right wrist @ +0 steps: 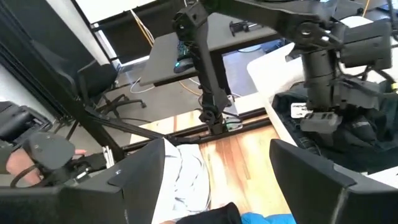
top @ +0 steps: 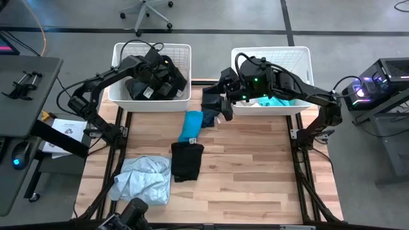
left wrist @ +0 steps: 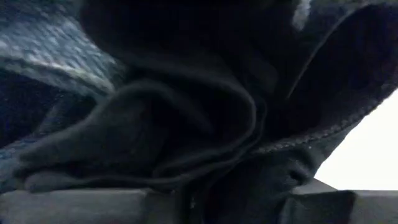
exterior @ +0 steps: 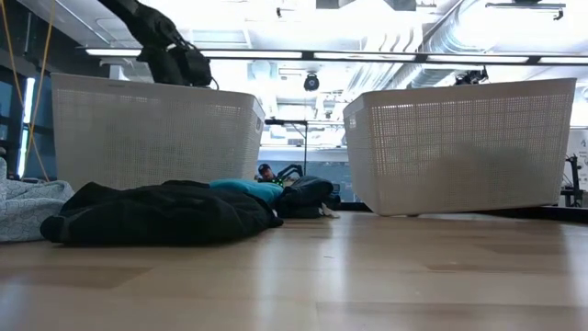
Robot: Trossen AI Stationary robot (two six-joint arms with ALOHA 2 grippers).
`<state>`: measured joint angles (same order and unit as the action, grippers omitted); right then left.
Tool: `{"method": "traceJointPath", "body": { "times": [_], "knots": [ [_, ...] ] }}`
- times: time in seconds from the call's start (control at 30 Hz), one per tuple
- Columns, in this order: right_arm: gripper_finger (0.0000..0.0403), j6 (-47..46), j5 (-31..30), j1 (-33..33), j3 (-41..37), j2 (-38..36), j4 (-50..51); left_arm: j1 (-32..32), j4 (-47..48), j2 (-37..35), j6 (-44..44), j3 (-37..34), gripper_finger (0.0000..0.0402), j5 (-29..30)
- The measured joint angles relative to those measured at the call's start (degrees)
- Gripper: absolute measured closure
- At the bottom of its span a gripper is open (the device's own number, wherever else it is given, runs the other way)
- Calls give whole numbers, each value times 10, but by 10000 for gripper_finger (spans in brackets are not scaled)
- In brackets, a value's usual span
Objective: Sort clothes
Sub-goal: Put the black underwear into the left white laundry organizer
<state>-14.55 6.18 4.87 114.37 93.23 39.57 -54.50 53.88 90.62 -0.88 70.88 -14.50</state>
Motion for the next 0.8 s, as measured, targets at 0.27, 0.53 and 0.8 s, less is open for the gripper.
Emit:
{"method": "traceJointPath", "body": {
  "times": [0.27,0.53,0.8],
  "knots": [
    [128,-5,0,-2,0,0,27,-3,90,-7,9,81,261,16],
    [128,0,0,-1,0,0,46,-3,130,-28,96,129,259,18],
    [128,0,0,-1,0,0,64,-6,135,-27,95,131,192,-1]
  ]
}}
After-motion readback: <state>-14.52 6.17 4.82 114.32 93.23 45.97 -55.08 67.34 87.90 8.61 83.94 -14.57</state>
